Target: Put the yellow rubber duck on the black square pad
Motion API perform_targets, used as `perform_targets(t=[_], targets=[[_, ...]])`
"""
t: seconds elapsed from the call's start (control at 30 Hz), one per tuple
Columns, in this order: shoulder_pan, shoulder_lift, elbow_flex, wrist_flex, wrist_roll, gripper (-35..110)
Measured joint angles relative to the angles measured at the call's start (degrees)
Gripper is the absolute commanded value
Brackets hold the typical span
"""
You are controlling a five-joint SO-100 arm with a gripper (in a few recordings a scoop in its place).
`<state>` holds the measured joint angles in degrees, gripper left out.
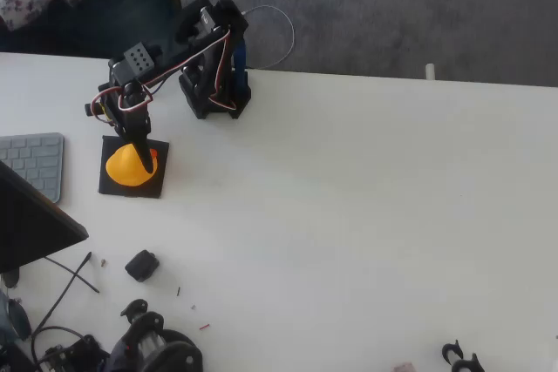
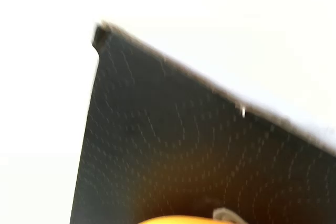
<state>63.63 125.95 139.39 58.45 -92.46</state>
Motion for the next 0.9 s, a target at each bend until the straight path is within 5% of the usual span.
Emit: perform_targets(t=[0.9], targets=[[-3.3,32.1,0.3,0.4,0.4,56]])
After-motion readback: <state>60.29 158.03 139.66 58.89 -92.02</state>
